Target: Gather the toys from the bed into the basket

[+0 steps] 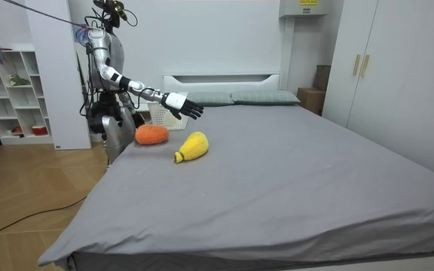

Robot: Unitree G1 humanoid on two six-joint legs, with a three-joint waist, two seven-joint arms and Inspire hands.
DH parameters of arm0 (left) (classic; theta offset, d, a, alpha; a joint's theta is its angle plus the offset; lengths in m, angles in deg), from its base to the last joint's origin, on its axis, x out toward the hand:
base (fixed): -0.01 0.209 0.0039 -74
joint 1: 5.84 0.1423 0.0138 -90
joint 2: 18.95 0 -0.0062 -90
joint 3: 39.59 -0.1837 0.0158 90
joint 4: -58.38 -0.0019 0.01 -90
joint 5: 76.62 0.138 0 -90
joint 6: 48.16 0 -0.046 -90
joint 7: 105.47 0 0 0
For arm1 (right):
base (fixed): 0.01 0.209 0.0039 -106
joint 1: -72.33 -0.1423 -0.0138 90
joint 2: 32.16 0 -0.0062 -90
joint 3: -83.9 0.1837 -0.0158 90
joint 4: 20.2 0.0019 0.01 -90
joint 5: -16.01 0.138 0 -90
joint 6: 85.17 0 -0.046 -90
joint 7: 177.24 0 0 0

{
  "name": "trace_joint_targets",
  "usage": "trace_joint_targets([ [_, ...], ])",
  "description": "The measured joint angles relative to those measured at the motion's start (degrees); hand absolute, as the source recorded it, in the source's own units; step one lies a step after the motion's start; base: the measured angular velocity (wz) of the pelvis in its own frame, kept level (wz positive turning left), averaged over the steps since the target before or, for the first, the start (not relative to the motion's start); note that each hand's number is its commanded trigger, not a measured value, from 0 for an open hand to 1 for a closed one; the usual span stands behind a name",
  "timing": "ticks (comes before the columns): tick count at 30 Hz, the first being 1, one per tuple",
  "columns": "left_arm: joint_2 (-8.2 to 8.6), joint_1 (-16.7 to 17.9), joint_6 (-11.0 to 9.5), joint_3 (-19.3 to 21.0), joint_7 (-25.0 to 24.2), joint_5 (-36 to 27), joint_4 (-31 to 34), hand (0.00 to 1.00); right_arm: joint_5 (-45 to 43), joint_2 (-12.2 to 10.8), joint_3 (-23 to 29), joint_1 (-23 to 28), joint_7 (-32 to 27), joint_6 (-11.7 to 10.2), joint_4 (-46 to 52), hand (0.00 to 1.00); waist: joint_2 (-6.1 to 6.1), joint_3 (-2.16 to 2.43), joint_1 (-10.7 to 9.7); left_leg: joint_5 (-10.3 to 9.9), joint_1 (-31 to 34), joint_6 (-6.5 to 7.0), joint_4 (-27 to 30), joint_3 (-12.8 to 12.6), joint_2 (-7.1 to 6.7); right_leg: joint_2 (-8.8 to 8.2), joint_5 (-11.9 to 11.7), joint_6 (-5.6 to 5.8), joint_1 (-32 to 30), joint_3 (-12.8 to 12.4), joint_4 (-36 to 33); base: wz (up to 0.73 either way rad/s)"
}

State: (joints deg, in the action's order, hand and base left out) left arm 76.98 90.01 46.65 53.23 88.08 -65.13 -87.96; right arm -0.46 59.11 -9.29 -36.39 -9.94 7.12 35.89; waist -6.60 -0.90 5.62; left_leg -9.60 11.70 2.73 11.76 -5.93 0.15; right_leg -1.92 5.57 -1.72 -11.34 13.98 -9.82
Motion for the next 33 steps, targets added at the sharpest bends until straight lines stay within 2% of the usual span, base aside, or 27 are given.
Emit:
trace_joint_targets([
  [6, -0.82, 0.0, -0.1, -2.1, -0.1, -2.6, -0.2, 0.00, 0.8, 0.9, -0.8, -2.2, -0.6, -0.1, -6.2, 0.00, 0.31, -0.21, 0.9, 0.0, 0.0, -0.01, -0.1, 0.0, 0.02, 0.00, 0.0, 0.01, 0.0, 0.3, 0.0, 0.00],
  [13, -0.93, 0.0, -0.6, -2.1, 0.3, -3.0, 1.2, 0.00, 1.4, 2.7, -2.7, -5.7, -0.5, -0.4, -16.5, 0.00, 0.32, -0.22, 2.5, 0.3, 0.9, -0.09, -0.1, 0.1, 0.00, -0.05, 0.0, -0.01, -0.8, 0.7, 0.0, 0.01],
  [20, -1.42, -0.1, -0.9, -2.6, 1.2, -3.0, 1.2, 0.00, 1.8, 3.4, -4.7, -7.9, -0.4, -0.4, -21.8, 0.00, 0.32, -0.22, 2.7, 0.4, 1.0, -0.14, -0.2, 0.6, 0.00, -0.07, 0.0, -0.01, -0.8, 1.3, 0.0, 0.02],
  [25, -2.33, 0.0, -1.3, -3.8, 1.4, -3.0, 1.1, 0.00, 2.9, 4.9, -7.0, -8.2, -0.3, -0.6, -24.3, 0.00, 0.40, -0.27, 2.9, 0.4, 1.0, -0.12, -0.2, 1.2, -0.07, -0.11, 0.0, -0.01, -0.7, 1.8, 0.0, 0.04],
  [29, -2.49, 0.4, -1.3, -3.7, 1.4, -3.0, 1.1, 0.00, 1.7, 5.1, -6.9, -8.1, -0.3, -0.4, -26.3, 0.00, 1.20, -0.80, 3.1, 0.4, 1.2, -0.12, -0.2, 1.3, -0.09, -0.08, 0.0, -0.01, -0.8, 1.8, 0.1, 0.00],
  [32, -2.53, 0.4, -1.2, -3.8, 1.3, -3.0, 1.1, 0.00, -0.6, 5.4, -6.9, -8.1, -0.3, -0.4, -26.7, 0.00, 1.88, -0.65, 3.1, 0.4, 1.6, -0.16, -0.2, 1.4, -0.05, -0.09, 0.0, -0.02, -1.1, 1.9, 0.1, 0.00],
  [33, -2.52, 0.4, -1.2, -3.8, 1.3, -2.9, 1.1, 0.00, -1.5, 5.8, -6.9, -8.1, -0.3, -0.4, -26.9, 0.36, 2.13, -0.54, 3.3, 0.4, 1.6, -0.18, -0.2, 1.4, -0.04, -0.08, 0.0, -0.02, -1.1, 1.9, 0.1, 0.00],
])
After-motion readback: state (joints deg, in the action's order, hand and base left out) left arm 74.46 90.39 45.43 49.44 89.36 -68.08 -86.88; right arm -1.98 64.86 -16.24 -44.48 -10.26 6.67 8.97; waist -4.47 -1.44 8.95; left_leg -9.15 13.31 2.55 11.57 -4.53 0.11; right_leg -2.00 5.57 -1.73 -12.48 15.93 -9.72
